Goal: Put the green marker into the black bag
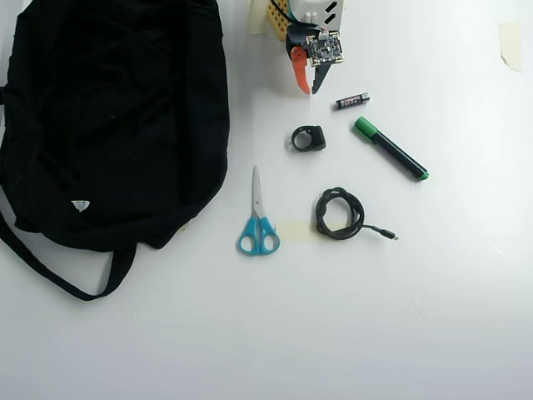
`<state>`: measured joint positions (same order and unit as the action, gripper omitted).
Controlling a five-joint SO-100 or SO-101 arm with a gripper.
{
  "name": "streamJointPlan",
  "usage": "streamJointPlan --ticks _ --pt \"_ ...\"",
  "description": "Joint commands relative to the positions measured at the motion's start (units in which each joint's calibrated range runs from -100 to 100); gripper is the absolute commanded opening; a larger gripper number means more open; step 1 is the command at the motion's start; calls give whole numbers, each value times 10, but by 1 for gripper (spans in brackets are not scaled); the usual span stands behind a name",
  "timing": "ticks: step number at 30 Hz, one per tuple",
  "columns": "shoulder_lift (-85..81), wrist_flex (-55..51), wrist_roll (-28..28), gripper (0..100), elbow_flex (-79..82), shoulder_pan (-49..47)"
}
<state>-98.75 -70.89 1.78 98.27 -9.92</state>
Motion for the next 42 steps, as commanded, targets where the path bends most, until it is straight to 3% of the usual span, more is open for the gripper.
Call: streamJointPlan --ticks 1,42 --pt "-9 -15 3 2 10 -3" --pt "-9 -15 3 2 10 -4"
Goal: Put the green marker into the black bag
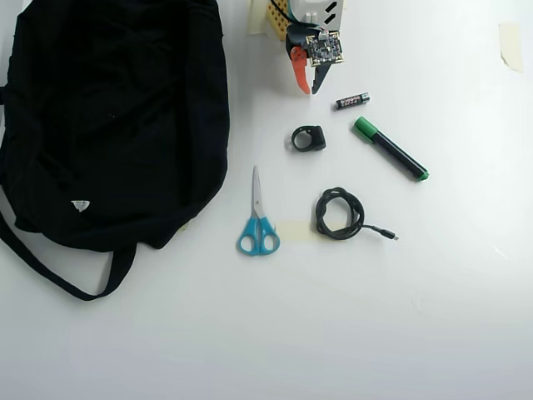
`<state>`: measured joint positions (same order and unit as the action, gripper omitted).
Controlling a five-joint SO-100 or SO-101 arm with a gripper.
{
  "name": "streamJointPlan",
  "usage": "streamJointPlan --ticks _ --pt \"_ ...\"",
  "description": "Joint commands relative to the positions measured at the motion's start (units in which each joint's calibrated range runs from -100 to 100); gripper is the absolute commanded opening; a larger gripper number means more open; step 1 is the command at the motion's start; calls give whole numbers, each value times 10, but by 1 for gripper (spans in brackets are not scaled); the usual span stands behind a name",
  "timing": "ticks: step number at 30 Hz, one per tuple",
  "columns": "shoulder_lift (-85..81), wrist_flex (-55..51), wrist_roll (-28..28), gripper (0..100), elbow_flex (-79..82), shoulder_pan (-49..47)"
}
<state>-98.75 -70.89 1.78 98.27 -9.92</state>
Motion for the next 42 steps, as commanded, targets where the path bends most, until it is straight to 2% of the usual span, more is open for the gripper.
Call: streamJointPlan --ticks 1,42 --pt "-9 -15 3 2 10 -4" --pt "-9 -15 3 2 10 0"
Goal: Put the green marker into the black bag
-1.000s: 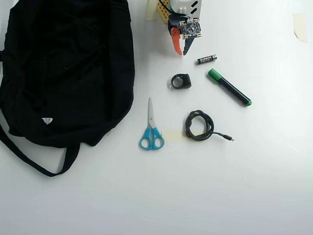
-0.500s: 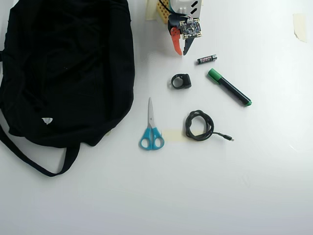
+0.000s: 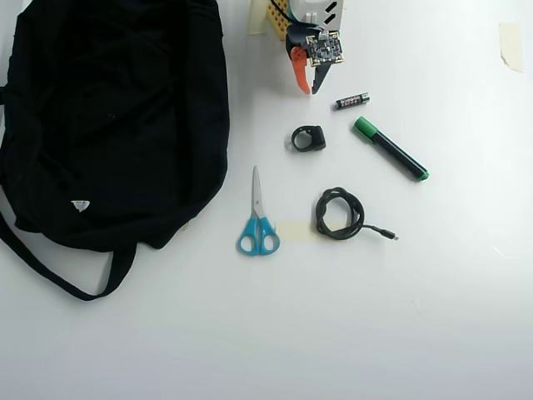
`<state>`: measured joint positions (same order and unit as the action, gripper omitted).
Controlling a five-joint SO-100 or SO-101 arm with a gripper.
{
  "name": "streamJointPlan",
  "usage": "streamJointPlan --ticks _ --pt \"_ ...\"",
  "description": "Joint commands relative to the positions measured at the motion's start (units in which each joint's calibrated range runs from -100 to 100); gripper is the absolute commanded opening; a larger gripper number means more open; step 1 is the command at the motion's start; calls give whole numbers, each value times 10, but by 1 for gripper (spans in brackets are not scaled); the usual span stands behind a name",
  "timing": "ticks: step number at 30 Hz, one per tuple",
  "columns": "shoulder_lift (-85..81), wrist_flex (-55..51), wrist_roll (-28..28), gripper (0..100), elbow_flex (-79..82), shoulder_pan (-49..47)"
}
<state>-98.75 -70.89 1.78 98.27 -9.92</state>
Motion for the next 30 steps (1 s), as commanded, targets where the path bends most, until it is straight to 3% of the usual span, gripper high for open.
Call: streamJointPlan --ticks 1,30 --pt "-9 -15 3 2 10 0" --pt "-8 18 3 2 1 -4"
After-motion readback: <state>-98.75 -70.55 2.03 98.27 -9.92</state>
